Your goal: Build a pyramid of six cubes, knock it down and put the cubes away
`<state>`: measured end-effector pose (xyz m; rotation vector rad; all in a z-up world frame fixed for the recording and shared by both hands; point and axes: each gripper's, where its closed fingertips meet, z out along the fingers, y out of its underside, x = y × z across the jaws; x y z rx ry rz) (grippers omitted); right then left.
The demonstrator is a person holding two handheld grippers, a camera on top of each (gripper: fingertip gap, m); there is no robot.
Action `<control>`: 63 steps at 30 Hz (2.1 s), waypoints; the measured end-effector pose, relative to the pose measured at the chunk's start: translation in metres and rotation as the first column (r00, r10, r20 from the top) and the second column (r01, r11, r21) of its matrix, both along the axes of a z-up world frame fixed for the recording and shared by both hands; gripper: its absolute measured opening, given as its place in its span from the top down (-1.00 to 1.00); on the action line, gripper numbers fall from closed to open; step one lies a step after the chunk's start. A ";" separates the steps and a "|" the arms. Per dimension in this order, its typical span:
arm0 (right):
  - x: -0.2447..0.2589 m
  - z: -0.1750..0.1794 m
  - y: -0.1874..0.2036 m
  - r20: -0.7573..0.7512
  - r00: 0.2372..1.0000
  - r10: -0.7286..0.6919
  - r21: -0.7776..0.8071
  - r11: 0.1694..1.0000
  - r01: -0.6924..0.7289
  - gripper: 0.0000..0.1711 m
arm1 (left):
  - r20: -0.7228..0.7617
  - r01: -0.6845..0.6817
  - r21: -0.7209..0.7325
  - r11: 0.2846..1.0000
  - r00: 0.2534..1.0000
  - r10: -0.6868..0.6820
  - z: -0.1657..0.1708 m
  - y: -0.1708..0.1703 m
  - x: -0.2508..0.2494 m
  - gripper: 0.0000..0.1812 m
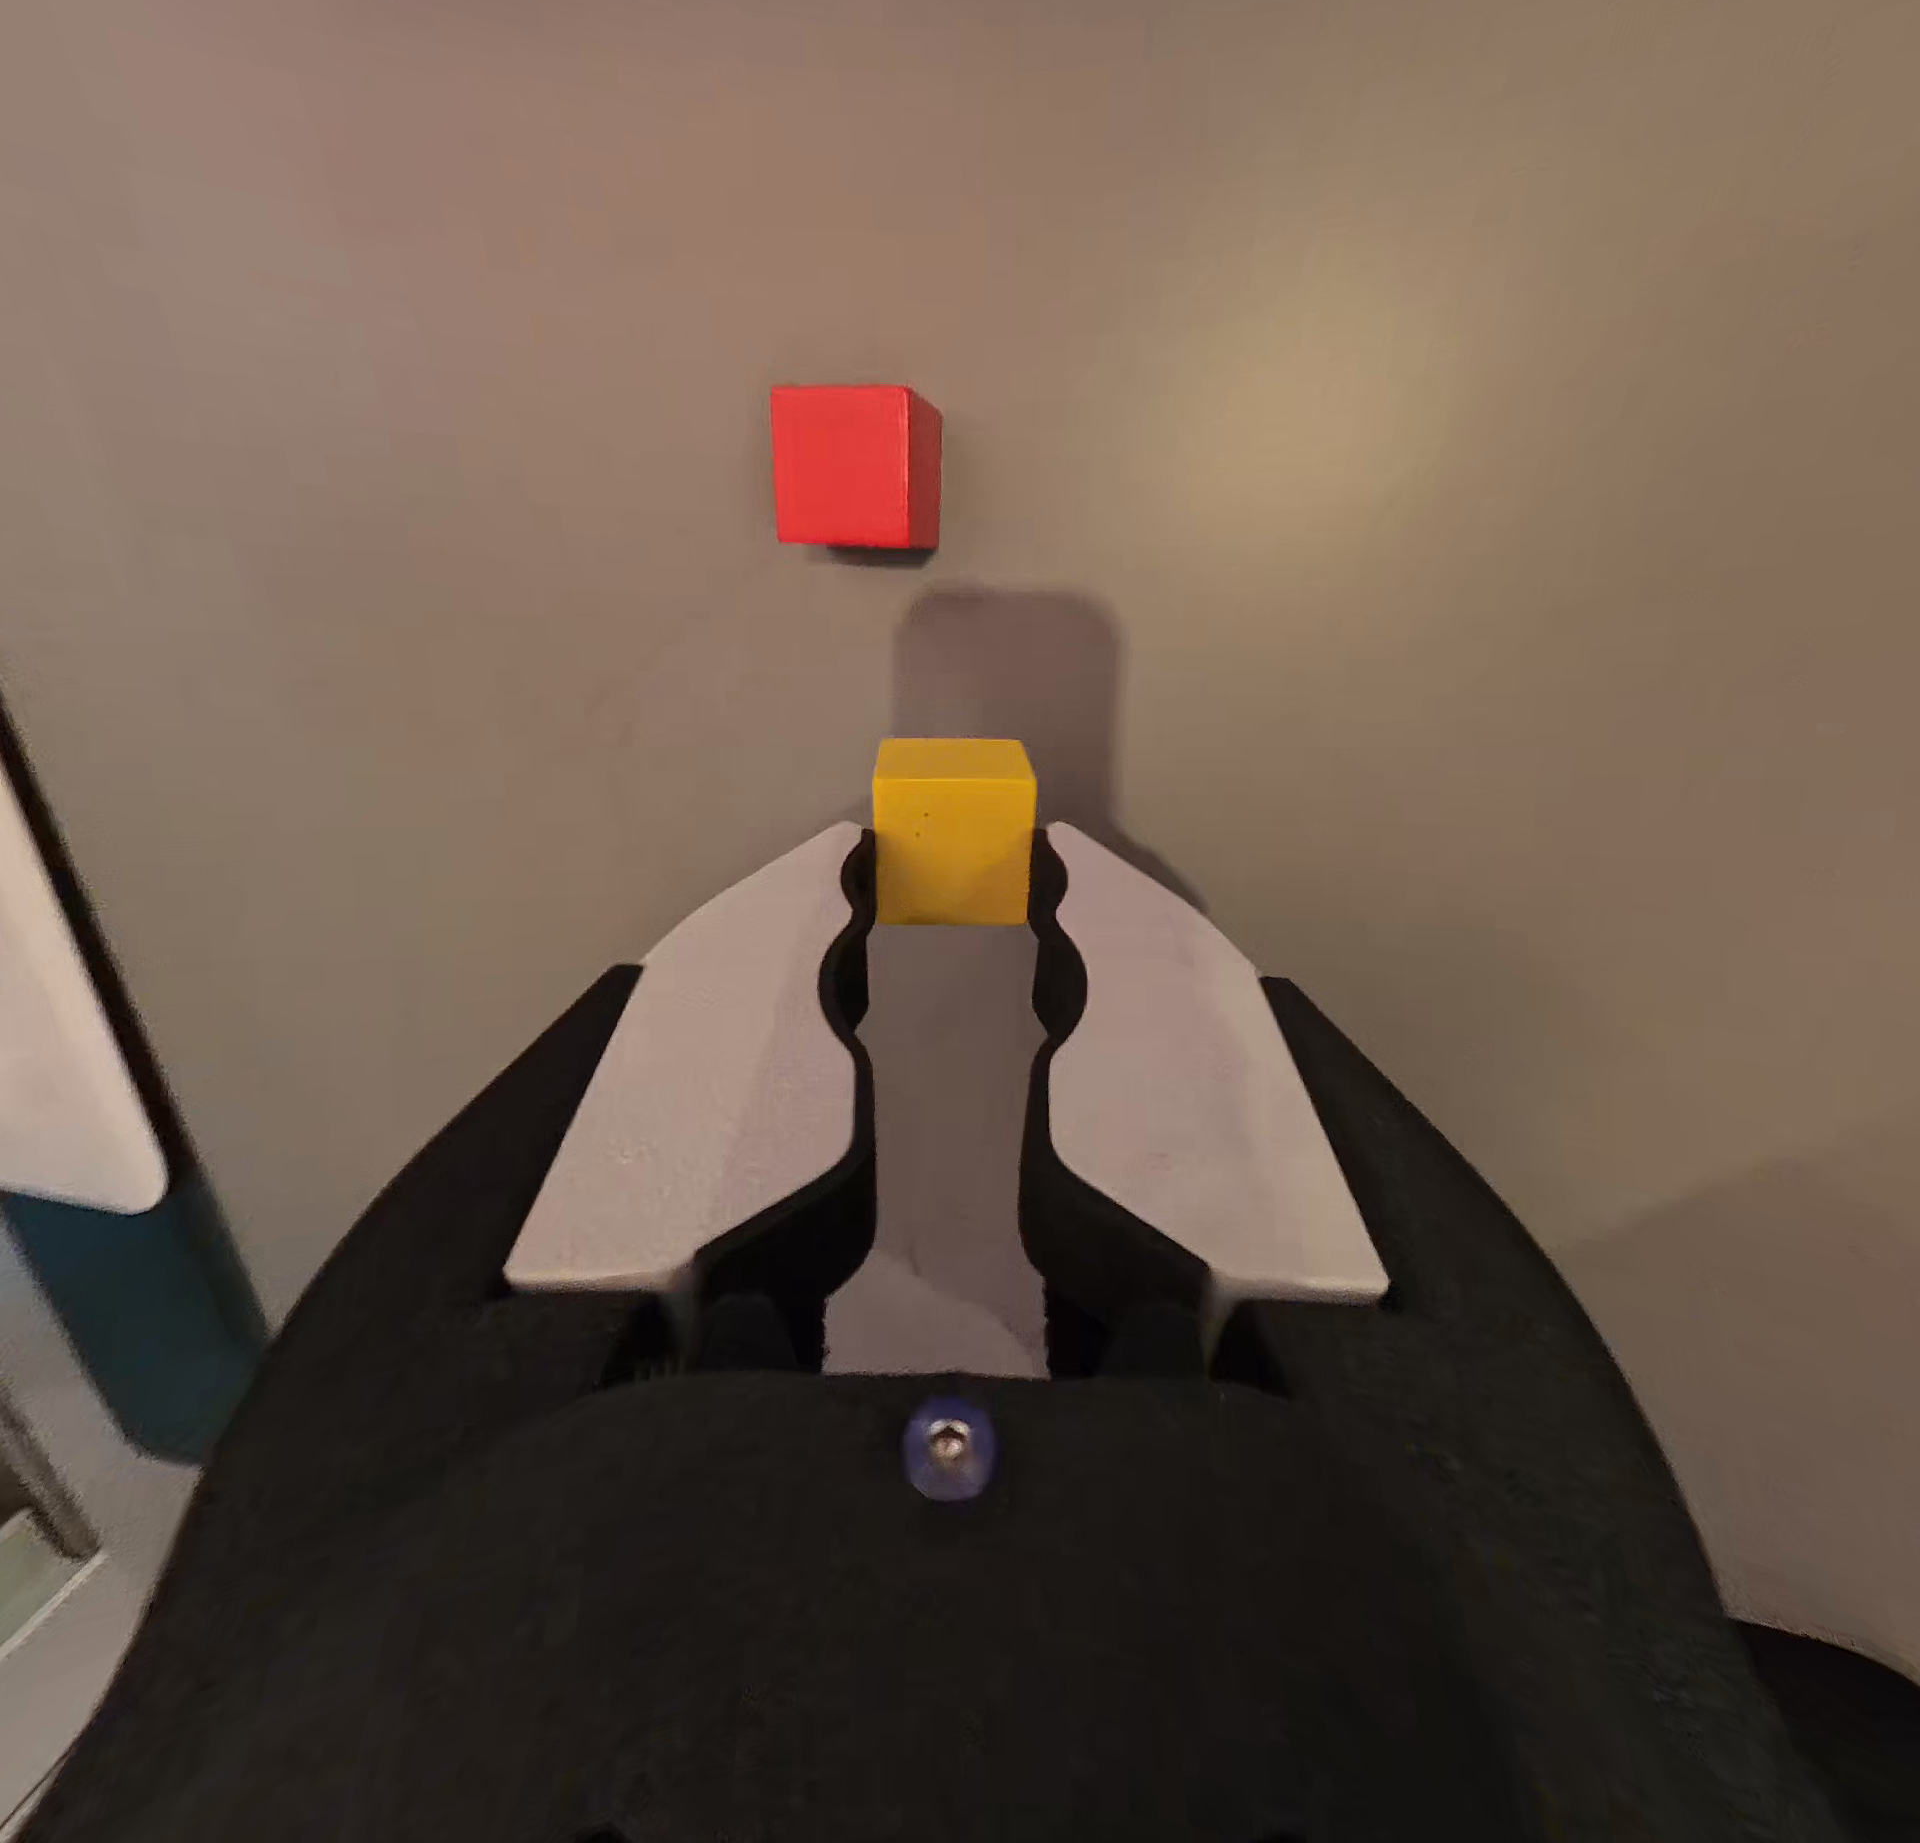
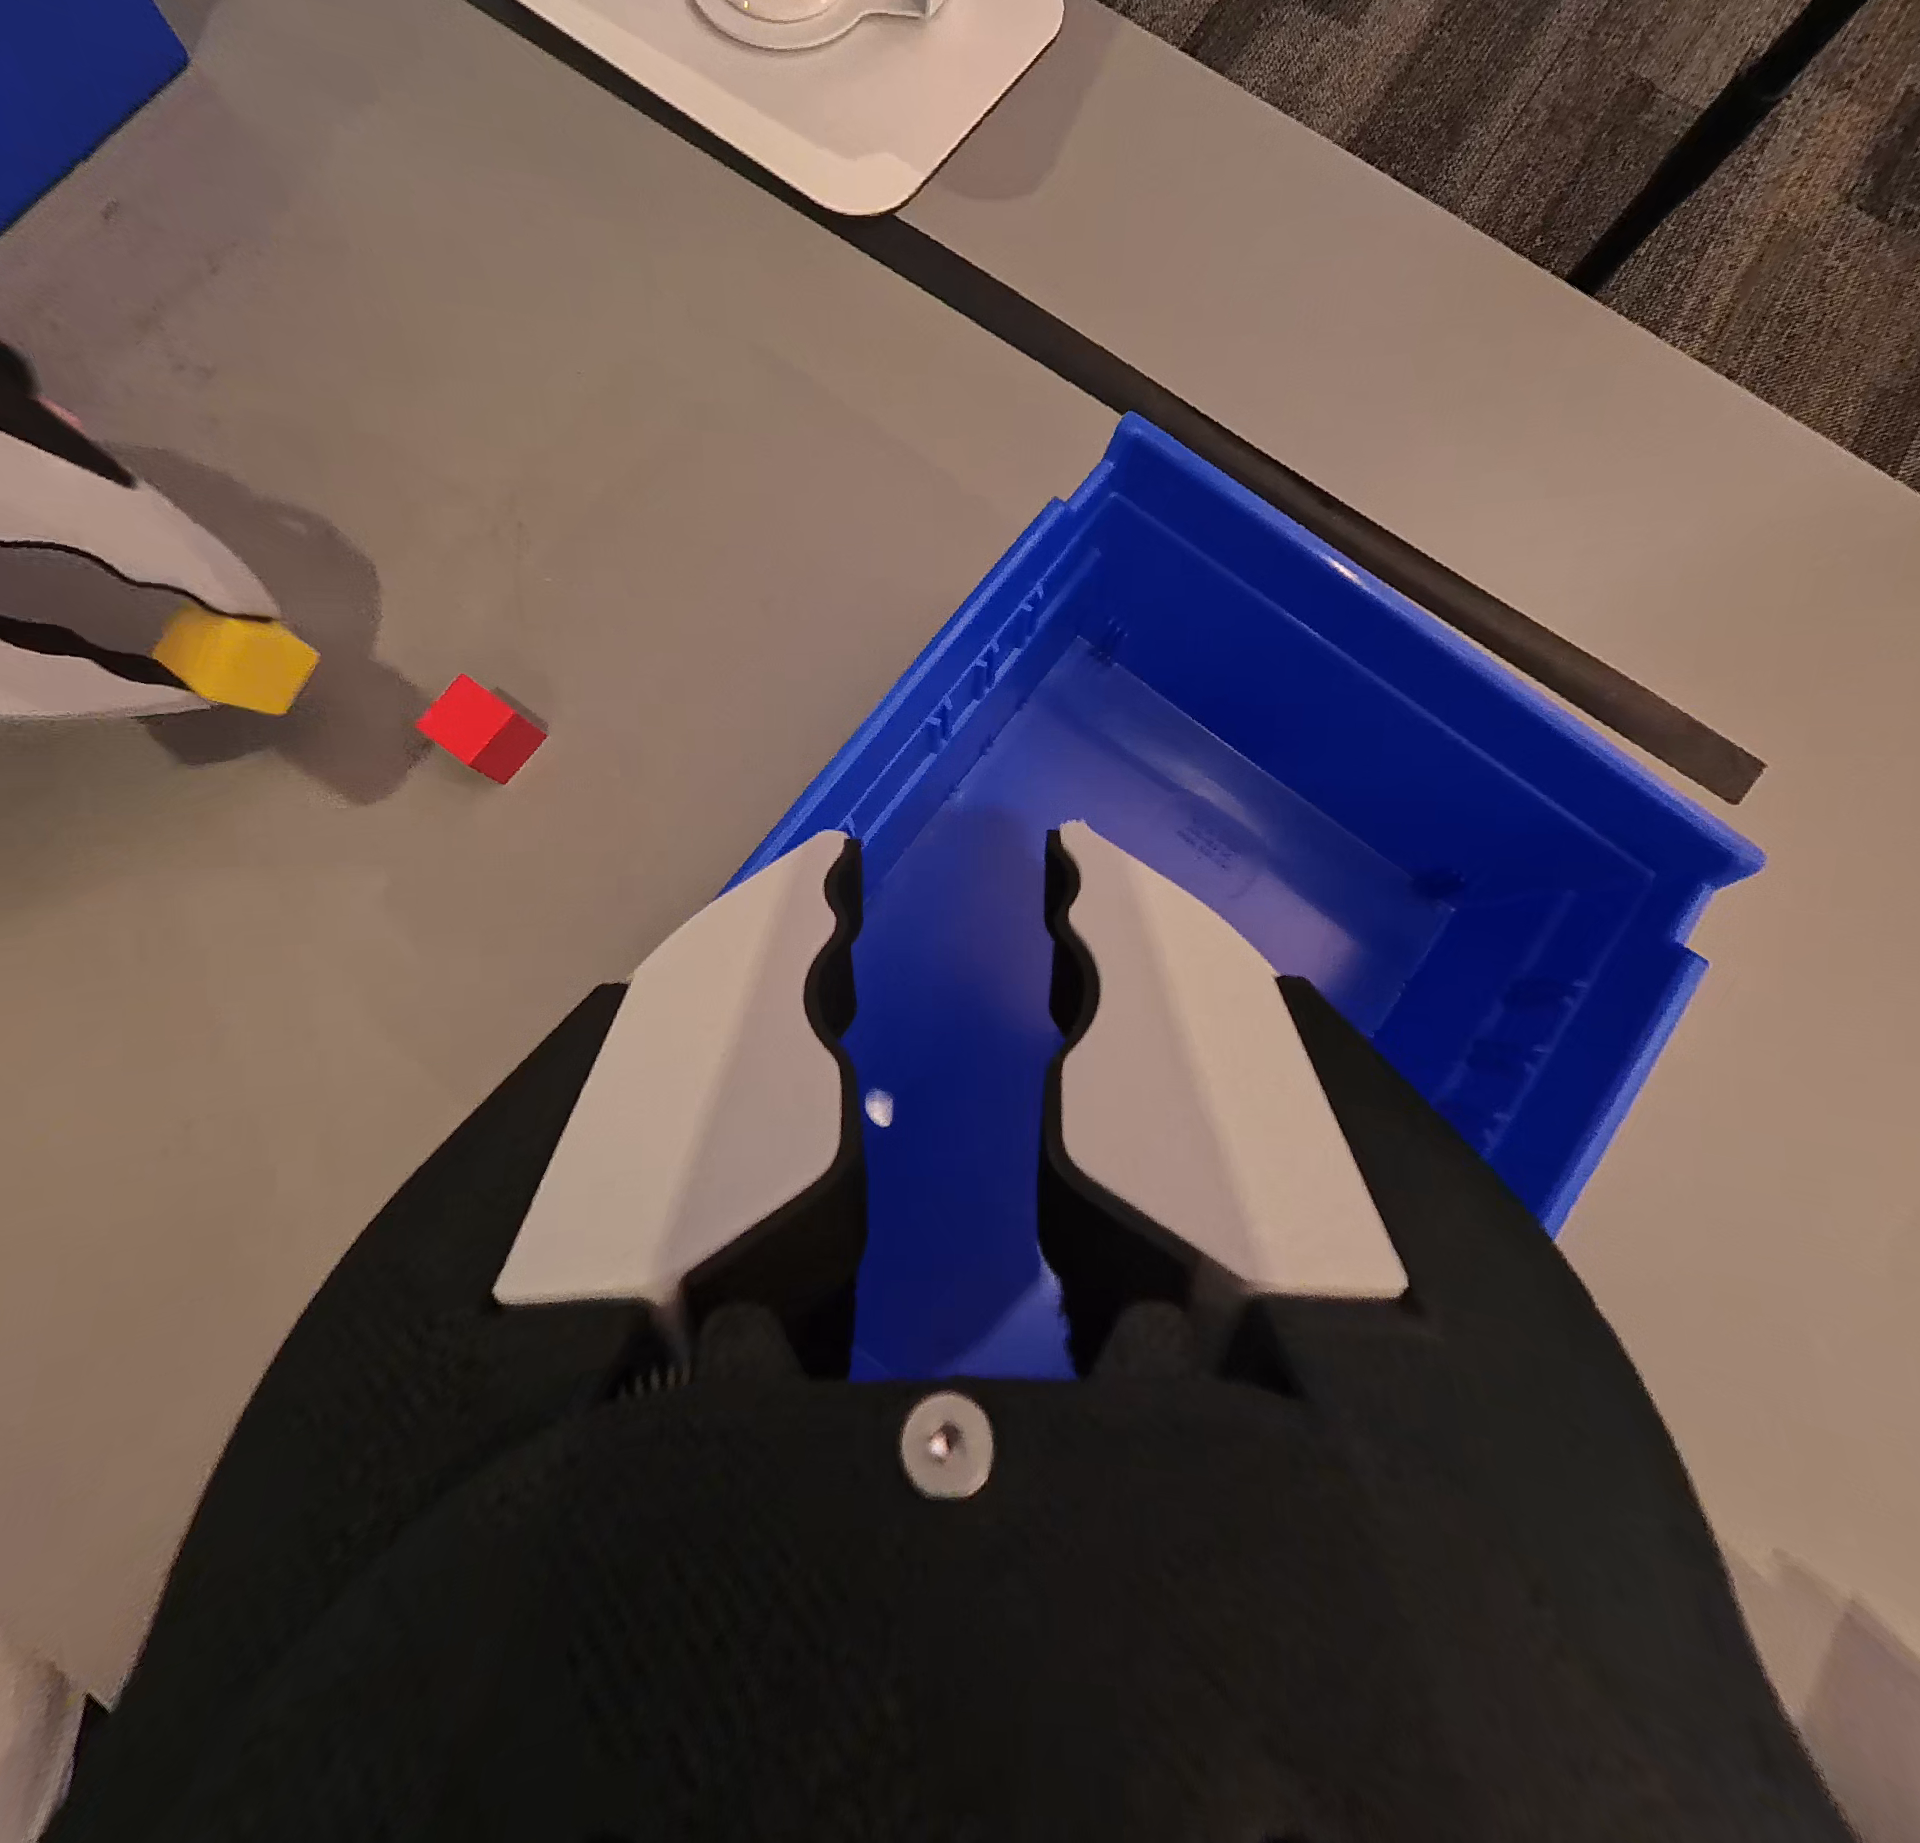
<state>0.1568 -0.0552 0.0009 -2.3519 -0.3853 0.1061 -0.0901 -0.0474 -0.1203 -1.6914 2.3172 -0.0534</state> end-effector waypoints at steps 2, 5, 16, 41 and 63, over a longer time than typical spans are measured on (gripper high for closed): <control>-0.001 0.000 0.000 0.000 1.000 0.003 -0.001 1.000 -0.003 0.59 | 0.006 -0.008 -0.064 0.998 1.000 0.008 -0.005 0.002 0.008 0.69; -0.002 -0.003 0.001 0.000 1.000 0.009 -0.010 1.000 -0.009 0.58 | -0.009 0.017 -0.132 0.991 1.000 -0.019 -0.010 0.006 0.015 0.69; 0.002 -0.002 0.001 -0.011 1.000 0.010 -0.010 1.000 -0.010 0.59 | -0.046 0.009 -0.216 0.976 0.999 -0.020 -0.028 0.014 0.028 0.69; 0.006 -0.013 -0.001 -0.012 1.000 0.007 -0.051 0.999 -0.008 0.58 | -0.096 0.033 -0.180 0.983 0.994 -0.050 -0.033 0.014 0.035 0.69; 0.008 -0.022 -0.003 -0.016 1.000 0.013 -0.088 0.996 -0.015 0.58 | -0.065 -0.015 -0.227 0.974 0.998 0.000 -0.028 0.011 0.037 0.36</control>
